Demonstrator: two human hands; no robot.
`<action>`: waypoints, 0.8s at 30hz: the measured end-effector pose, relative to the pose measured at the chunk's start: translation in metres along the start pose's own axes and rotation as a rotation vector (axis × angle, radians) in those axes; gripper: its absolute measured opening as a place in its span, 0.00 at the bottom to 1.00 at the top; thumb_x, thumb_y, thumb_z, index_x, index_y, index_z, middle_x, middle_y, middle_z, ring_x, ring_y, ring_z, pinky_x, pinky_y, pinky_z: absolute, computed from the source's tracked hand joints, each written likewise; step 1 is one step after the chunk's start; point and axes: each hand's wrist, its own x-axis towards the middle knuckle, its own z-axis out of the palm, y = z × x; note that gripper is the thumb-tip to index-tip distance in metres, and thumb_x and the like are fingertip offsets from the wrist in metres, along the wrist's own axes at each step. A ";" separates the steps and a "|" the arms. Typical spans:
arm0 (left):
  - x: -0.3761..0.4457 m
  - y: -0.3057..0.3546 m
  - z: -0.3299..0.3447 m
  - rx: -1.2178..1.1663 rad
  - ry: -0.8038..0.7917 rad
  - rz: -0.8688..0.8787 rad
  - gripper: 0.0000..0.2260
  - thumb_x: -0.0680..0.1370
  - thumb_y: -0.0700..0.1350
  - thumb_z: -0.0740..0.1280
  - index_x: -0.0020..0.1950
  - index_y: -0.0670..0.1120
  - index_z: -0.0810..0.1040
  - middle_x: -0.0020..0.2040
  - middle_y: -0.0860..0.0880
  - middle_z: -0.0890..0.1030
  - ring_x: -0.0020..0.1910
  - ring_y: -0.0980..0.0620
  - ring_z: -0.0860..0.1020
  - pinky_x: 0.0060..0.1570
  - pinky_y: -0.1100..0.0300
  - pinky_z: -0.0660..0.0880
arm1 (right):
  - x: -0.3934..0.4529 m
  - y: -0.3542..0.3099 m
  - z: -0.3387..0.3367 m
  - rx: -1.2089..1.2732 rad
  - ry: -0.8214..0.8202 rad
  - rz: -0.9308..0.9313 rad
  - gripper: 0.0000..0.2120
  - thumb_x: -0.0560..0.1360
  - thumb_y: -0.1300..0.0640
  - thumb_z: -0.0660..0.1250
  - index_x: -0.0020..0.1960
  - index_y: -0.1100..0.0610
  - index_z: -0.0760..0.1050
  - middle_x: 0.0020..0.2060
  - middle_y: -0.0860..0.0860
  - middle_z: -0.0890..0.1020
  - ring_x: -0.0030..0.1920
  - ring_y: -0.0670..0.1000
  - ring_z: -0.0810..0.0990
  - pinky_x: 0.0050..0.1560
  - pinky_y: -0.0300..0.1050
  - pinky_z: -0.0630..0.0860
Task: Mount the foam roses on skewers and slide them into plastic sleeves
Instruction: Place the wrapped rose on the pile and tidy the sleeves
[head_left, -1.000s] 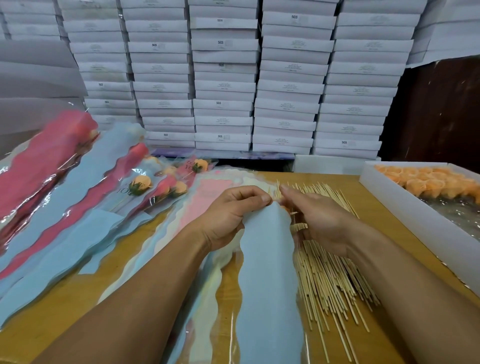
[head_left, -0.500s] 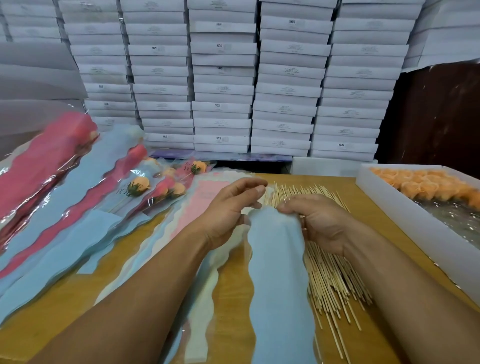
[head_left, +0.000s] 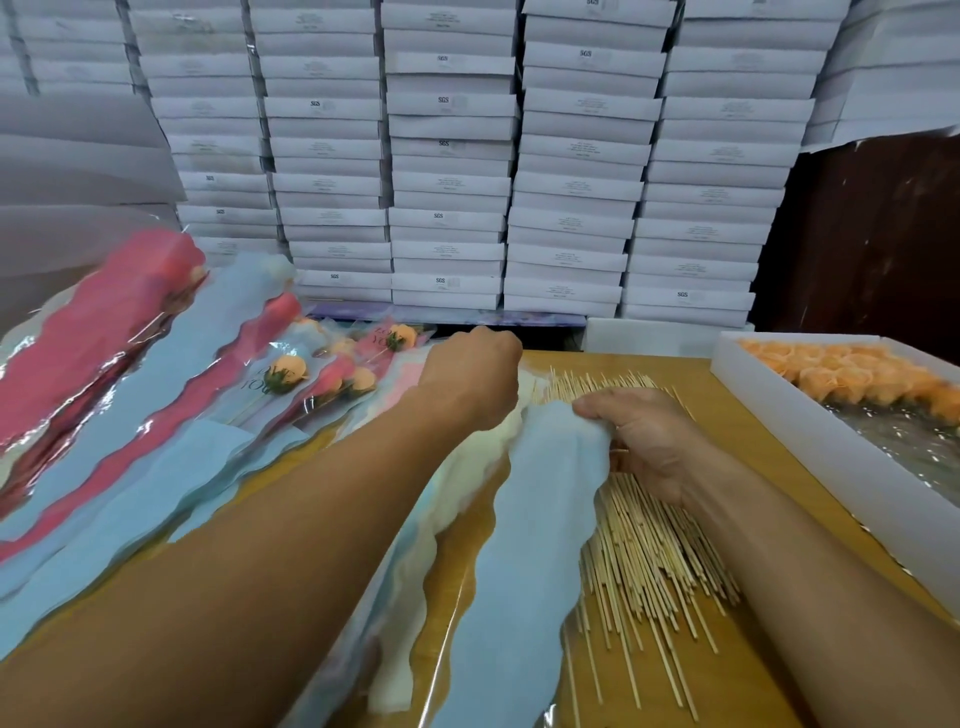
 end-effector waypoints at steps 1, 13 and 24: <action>0.002 0.001 -0.002 0.013 -0.050 -0.003 0.09 0.77 0.39 0.62 0.38 0.48 0.67 0.36 0.50 0.70 0.31 0.49 0.69 0.27 0.58 0.59 | 0.000 0.000 -0.001 -0.004 0.014 -0.004 0.02 0.76 0.61 0.71 0.46 0.60 0.82 0.34 0.50 0.86 0.30 0.46 0.83 0.26 0.39 0.75; -0.048 -0.010 -0.022 -0.764 -0.484 -0.193 0.25 0.82 0.58 0.61 0.45 0.36 0.81 0.36 0.42 0.84 0.29 0.49 0.78 0.29 0.62 0.76 | 0.010 0.003 -0.011 0.074 0.185 -0.052 0.04 0.76 0.60 0.69 0.43 0.58 0.80 0.30 0.48 0.83 0.26 0.44 0.80 0.23 0.39 0.72; -0.090 -0.006 -0.022 -1.288 -0.713 -0.326 0.13 0.75 0.41 0.75 0.55 0.35 0.83 0.50 0.41 0.86 0.46 0.44 0.85 0.46 0.54 0.82 | 0.020 0.006 -0.018 0.185 0.282 -0.106 0.03 0.75 0.59 0.72 0.46 0.58 0.82 0.34 0.50 0.86 0.31 0.47 0.82 0.27 0.40 0.76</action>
